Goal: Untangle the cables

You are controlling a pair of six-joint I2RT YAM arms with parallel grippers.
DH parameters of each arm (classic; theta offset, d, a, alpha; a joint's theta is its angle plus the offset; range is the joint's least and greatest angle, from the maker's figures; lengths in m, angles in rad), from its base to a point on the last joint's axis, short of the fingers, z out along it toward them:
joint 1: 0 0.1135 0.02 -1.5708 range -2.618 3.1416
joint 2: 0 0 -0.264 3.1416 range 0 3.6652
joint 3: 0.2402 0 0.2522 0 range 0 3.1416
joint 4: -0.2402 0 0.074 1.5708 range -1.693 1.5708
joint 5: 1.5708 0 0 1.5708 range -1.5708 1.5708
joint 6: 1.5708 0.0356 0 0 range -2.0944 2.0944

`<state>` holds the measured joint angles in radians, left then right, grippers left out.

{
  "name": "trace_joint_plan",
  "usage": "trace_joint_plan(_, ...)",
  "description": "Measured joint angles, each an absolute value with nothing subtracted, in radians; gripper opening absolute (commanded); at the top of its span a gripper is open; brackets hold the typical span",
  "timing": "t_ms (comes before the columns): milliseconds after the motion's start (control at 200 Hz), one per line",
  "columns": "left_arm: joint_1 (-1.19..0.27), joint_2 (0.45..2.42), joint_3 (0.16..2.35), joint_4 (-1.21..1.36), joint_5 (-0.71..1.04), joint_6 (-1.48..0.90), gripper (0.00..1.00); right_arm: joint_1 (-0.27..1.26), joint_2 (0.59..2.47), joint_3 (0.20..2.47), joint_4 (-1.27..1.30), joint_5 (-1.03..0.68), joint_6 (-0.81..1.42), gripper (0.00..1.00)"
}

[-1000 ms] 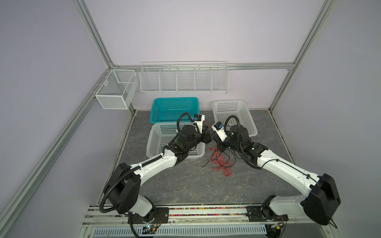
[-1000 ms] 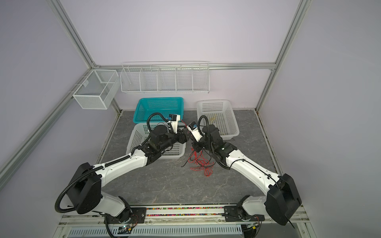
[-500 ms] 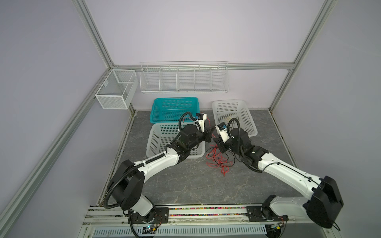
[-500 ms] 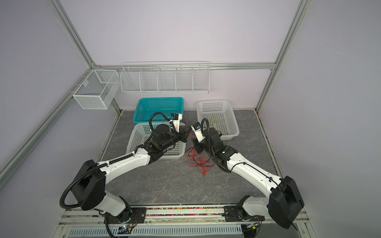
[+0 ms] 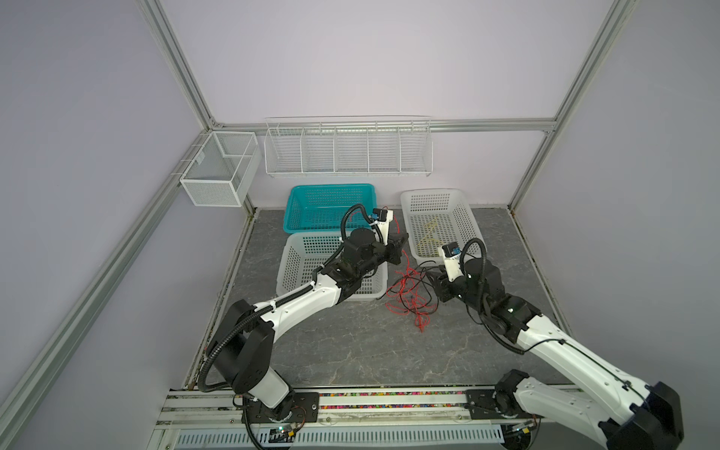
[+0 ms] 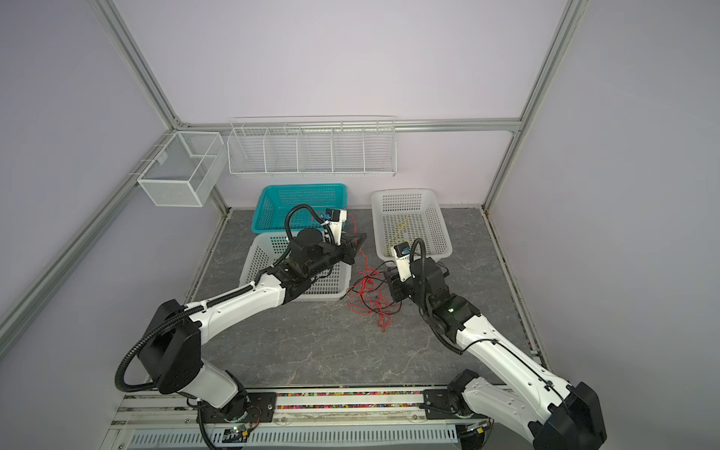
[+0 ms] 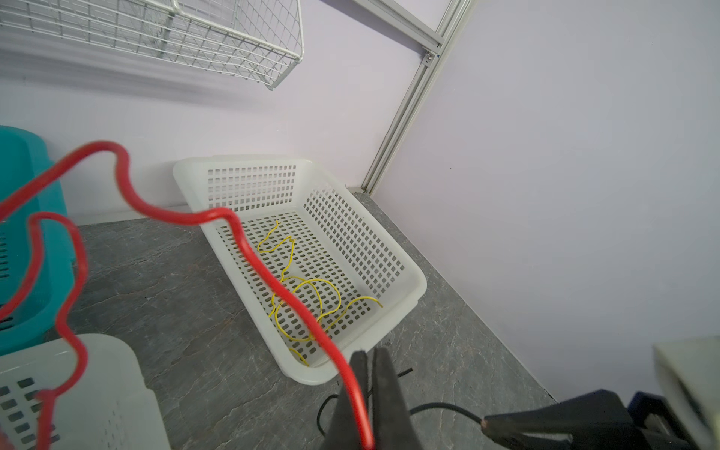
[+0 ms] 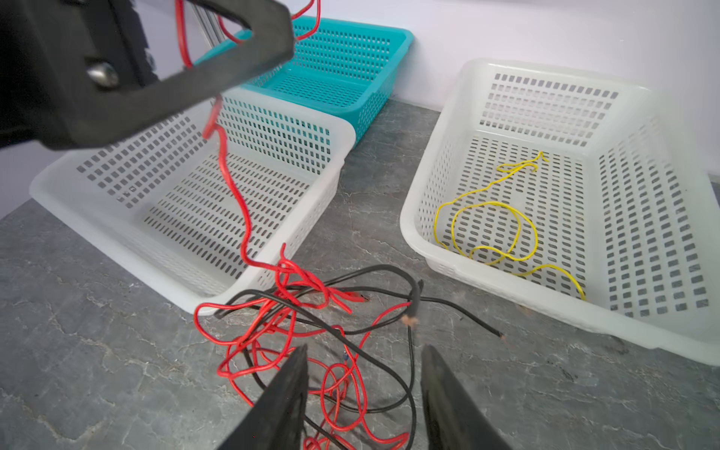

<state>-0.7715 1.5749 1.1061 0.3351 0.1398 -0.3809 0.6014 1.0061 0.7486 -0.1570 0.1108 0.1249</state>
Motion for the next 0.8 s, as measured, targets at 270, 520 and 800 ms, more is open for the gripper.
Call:
trace_joint_plan(270,-0.781,1.575,1.11,0.308,0.139,-0.369,0.0,0.586,1.119,0.711,-0.098,0.016,0.199,0.53)
trace_joint_plan(520,-0.8,1.576,1.119,0.303,0.139,-0.361,0.0,0.584,1.223,0.71,0.015,-0.025,0.241,0.53)
trace_joint_plan(800,-0.812,1.585,1.119,0.295,0.131,-0.354,0.0,0.584,1.3,0.713,0.11,-0.019,0.29,0.53)
